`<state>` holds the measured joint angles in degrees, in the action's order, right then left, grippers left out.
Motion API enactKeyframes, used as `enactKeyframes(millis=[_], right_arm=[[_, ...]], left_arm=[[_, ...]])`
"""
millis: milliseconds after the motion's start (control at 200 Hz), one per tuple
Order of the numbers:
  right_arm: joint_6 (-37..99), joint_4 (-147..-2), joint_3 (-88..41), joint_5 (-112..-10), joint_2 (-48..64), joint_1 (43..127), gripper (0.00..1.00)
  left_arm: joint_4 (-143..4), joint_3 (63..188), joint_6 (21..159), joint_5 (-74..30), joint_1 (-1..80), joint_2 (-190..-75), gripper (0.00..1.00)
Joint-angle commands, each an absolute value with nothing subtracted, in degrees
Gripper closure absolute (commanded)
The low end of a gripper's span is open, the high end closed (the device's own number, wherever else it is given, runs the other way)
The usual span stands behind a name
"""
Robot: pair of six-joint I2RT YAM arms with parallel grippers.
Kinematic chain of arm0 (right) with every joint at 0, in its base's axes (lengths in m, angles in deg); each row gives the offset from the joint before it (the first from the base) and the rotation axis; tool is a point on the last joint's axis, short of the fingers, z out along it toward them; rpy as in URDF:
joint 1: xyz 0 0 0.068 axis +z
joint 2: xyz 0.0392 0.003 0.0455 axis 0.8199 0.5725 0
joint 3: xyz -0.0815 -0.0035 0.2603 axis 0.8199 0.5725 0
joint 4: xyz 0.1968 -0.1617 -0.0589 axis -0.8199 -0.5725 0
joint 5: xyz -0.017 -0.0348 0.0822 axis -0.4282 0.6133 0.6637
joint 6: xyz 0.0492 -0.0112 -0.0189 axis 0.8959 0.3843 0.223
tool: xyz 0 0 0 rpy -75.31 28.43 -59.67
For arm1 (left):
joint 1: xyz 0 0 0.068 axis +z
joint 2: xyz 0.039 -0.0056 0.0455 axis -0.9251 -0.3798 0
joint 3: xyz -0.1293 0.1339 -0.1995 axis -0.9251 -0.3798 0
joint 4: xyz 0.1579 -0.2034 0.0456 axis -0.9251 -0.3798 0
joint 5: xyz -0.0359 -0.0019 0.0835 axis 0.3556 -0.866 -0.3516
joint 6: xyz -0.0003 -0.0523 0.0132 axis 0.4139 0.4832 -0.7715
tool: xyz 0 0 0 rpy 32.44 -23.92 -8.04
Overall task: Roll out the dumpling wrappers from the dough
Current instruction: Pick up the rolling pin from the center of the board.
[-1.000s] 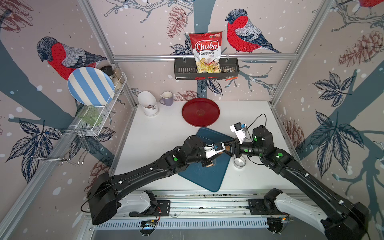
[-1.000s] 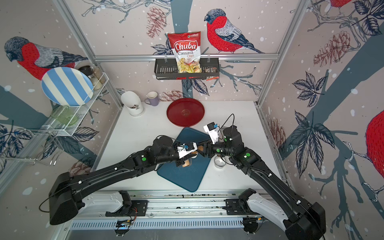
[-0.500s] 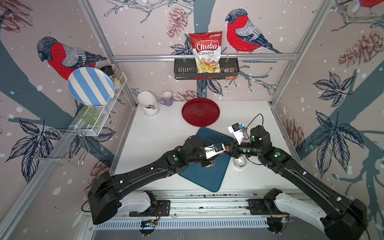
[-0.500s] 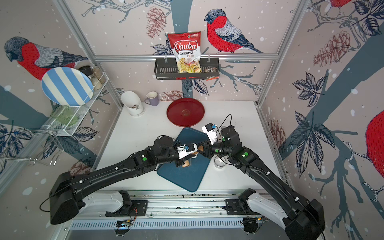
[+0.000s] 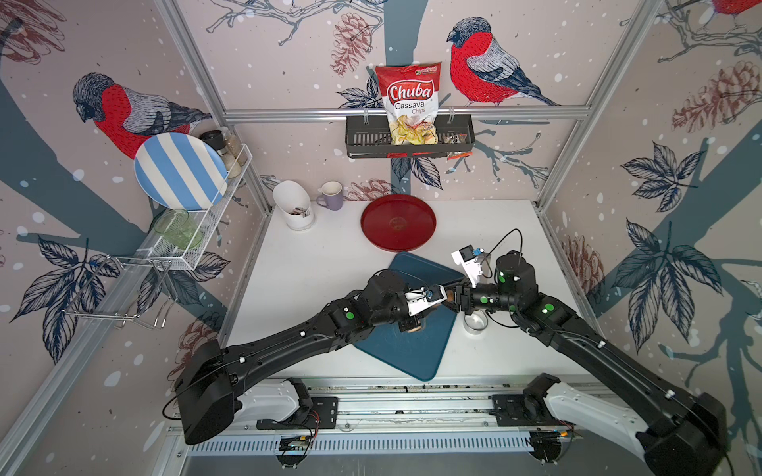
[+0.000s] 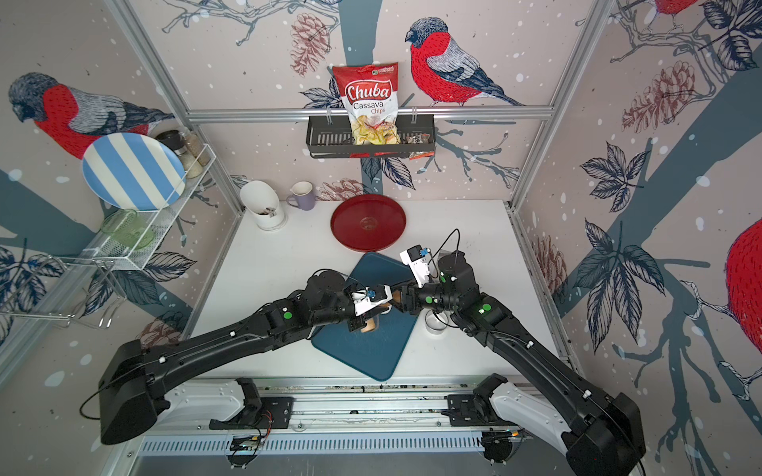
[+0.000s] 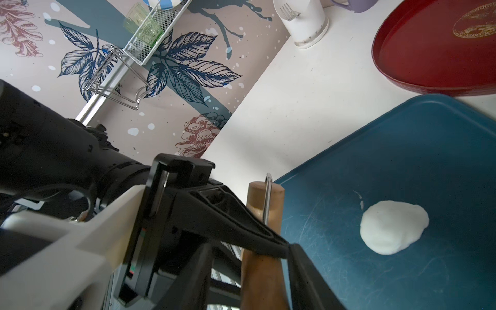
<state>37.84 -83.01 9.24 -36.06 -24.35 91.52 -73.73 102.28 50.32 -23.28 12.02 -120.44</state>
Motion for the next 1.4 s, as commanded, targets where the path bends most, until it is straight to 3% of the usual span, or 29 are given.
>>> enactKeyframes(millis=[0, 205, 435, 575, 675, 755, 945, 1136, 1396], right_arm=[[39.0, -80.0, 9.2, -34.9, -24.4, 91.6, 0.53], [39.8, -79.2, 9.6, -35.4, -24.2, 91.6, 0.58], [40.7, -78.0, 9.9, -36.0, -24.1, 91.6, 0.78], [41.0, -77.5, 10.1, -36.1, -23.9, 91.7, 0.83], [41.3, -77.2, 10.2, -36.8, -23.9, 91.6, 0.99], [41.5, -77.2, 10.2, -38.1, -23.9, 91.5, 1.0], [41.9, -78.8, 10.1, -46.0, -24.5, 91.0, 1.0], [43.5, -81.3, 9.9, -58.2, -25.9, 90.0, 1.0], [46.7, -84.0, 7.8, -70.8, -26.0, 90.0, 1.0]], left_arm=[[-68.1, 102.4, 50.6, -22.9, 11.9, -120.6, 1.0], [-66.6, 102.0, 51.9, -23.3, 11.9, -120.6, 1.0], [-66.3, 102.0, 53.4, -23.7, 11.9, -121.1, 1.0], [-66.1, 102.1, 53.7, -23.9, 11.8, -121.3, 1.0], [-66.0, 102.1, 54.3, -24.3, 11.8, -121.4, 1.0], [-66.2, 102.4, 56.2, -26.5, 11.8, -121.7, 0.62], [-60.2, 98.6, 62.7, -36.8, 11.8, -119.0, 0.06], [-58.3, 93.0, 72.1, -50.0, 12.3, -111.6, 0.04], [-71.5, 90.6, 91.6, -65.6, 14.5, -105.5, 0.04]])
